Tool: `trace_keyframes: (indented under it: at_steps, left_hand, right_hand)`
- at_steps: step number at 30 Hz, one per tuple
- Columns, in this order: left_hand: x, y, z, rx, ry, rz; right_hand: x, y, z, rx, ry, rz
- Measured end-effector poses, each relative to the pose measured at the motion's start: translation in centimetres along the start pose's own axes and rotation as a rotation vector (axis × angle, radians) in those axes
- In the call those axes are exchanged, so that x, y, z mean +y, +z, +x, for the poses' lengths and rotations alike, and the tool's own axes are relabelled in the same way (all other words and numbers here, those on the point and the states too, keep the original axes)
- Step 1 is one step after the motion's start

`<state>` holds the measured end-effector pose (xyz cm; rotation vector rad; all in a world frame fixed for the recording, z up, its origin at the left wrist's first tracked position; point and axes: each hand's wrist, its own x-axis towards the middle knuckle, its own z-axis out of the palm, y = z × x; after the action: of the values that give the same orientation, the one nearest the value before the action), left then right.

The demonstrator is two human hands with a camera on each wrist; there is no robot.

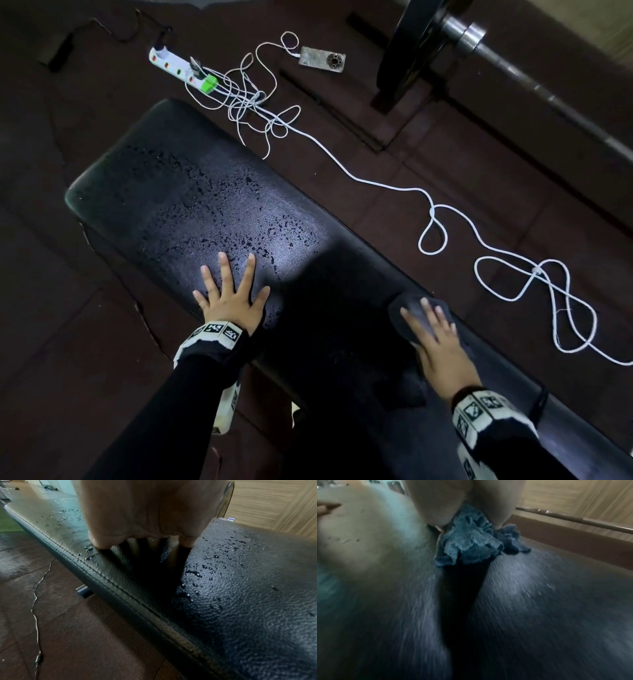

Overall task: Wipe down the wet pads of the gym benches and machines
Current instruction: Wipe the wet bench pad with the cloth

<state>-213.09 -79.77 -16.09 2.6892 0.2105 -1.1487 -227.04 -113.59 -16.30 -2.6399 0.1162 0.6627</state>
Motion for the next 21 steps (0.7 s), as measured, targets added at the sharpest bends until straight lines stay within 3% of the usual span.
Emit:
trace_keyframes:
  at_steps: [5, 11, 14, 18, 21]
  left_hand:
    - [-0.1, 0.0, 0.0, 0.002, 0.006, 0.006]
    - [0.0, 0.0, -0.2, 0.012, 0.011, 0.001]
    - [-0.1, 0.0, -0.2, 0.013, 0.011, -0.005]
    - [-0.1, -0.1, -0.1, 0.012, 0.017, -0.009]
    - [-0.1, 0.0, -0.1, 0.019, 0.019, -0.005]
  right_hand:
    - [-1.9, -1.9, 5.6, 0.060, 0.141, 0.118]
    - [-8.1, -1.4, 9.9, 0.033, 0.042, 0.007]
    - [-9.5, 0.3, 7.8, -0.020, -0.085, -0.044]
    - [-7.0, 2.7, 2.2, -0.095, -0.297, -0.167]
    - [-3.5, 2.3, -0.8, -0.139, -0.170, -0.174]
